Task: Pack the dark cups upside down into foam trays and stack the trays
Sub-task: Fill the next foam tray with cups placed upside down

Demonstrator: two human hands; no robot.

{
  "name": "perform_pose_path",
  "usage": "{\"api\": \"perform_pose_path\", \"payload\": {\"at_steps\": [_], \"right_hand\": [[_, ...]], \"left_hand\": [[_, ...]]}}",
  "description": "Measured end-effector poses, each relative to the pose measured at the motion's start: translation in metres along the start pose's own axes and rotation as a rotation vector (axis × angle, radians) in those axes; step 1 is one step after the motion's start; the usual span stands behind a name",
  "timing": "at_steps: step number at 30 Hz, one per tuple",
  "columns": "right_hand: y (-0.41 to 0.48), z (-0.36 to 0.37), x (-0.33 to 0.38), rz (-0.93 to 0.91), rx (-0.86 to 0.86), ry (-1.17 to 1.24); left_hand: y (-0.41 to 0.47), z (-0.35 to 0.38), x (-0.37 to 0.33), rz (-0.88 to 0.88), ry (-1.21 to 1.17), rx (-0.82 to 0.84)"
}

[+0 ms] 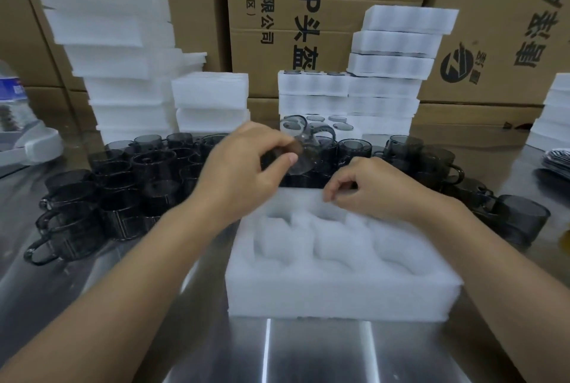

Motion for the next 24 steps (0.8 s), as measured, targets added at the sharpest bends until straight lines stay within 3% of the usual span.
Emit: {"api": "perform_pose_path", "payload": {"at_steps": [2,4,6,8,9,12,15,19,24], "right_hand": [[0.005,-0.007,0.002,-0.023,-0.068,-0.032],[0.009,-0.02,0.004,0.018,-0.256,0.086],[0.01,-0.032,0.002,0.101,-0.429,0.445],[0.009,-0.03,0.005,0.185,-0.403,0.888],[0.008,-0.025,0.006,0.207,-0.337,0.993],[0.002,-0.011,0.008,0.209,-0.193,0.949],[-0.005,-0.004,0.009,0.126,-0.229,0.906],[-0.012,0.001,0.008,0.081,-0.265,1.028],[-0.013,0.003,0.014,0.009,-0.288,1.064]], "left_hand": [[-0.002,0.01,-0.003,0.096,0.015,0.011],[-0.003,0.018,-0.004,0.16,0.026,0.023],[-0.004,0.023,-0.003,0.198,0.024,0.02],[-0.005,0.027,-0.003,0.206,0.017,0.023],[-0.005,0.029,-0.002,0.206,0.016,0.032],[-0.007,0.032,0.0,0.201,0.012,0.065],[-0.007,0.034,0.001,0.187,-0.017,0.09],[-0.009,0.032,-0.001,0.168,-0.17,0.048],[-0.013,0.03,-0.003,0.028,-0.411,0.044]]}}
Point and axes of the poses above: each hand's wrist, its own y-axis towards the middle knuckle, its own z-axis out of the palm, x = y × z, the point moved 3 cm from there along y, towards the middle knuckle, and after that the axes turned 5 degrees about x, right-handed, at the moved point
